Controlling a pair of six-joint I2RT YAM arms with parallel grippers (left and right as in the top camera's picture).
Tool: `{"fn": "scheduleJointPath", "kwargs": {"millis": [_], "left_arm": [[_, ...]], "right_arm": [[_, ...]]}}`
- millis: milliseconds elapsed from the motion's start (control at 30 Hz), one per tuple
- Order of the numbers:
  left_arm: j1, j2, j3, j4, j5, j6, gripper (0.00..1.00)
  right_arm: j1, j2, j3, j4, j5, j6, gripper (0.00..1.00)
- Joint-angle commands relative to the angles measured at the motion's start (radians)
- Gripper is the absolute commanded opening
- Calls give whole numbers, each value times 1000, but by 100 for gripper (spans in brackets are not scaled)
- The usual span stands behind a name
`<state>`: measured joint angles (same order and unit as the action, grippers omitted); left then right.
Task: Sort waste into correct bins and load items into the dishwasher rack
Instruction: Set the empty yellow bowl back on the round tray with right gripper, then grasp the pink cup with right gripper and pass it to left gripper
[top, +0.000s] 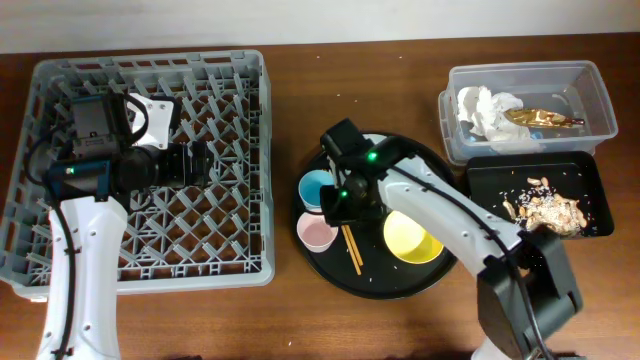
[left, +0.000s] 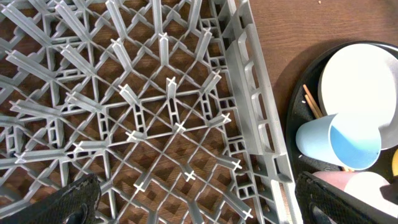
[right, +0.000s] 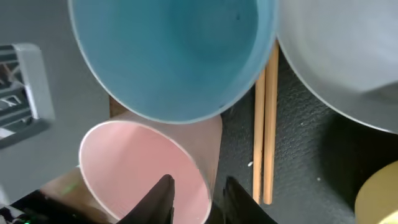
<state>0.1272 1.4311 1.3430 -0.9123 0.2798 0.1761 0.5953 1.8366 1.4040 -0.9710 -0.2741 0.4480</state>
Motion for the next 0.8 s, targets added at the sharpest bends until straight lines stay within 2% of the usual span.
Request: {"fn": "scheduleJointPath", "kwargs": {"millis": [0, 33, 200, 300, 367, 433, 467, 500, 533, 633, 767], "left_arm": [[0, 1, 14, 2, 4, 13, 99], [0, 1, 14, 2, 4, 13, 99], [0, 1, 14, 2, 4, 13, 99], [0, 1, 14, -2, 26, 12, 99], [0, 1, 14, -1, 101, 13, 99], [0, 1, 14, 4, 297, 13, 99], [0, 1, 14, 34, 497, 13, 99], [0, 1, 14, 64, 626, 13, 99], [0, 3, 14, 144, 909, 13, 99], [0, 21, 14, 258, 1295, 12, 99], [-55, 22, 14, 254, 1294, -79, 99]], "right_arm": [[8, 44, -6, 3, 27, 40, 13], [8, 46, -6, 2, 41, 40, 4], [6, 16, 0, -37, -15, 2, 4], [-44, -156, 92, -120, -10, -35, 4], [-141, -271, 128, -143, -18, -52, 4], [-304, -380, 130, -68, -217, -130, 4], [-385, -398, 130, -7, -393, -193, 4], [-428, -396, 130, 34, -528, -233, 4], [-453, -373, 130, 108, -724, -286, 4], [-418, -355, 129, 275, -879, -287, 4], [-350, -354, 129, 451, -922, -249, 4]]}}
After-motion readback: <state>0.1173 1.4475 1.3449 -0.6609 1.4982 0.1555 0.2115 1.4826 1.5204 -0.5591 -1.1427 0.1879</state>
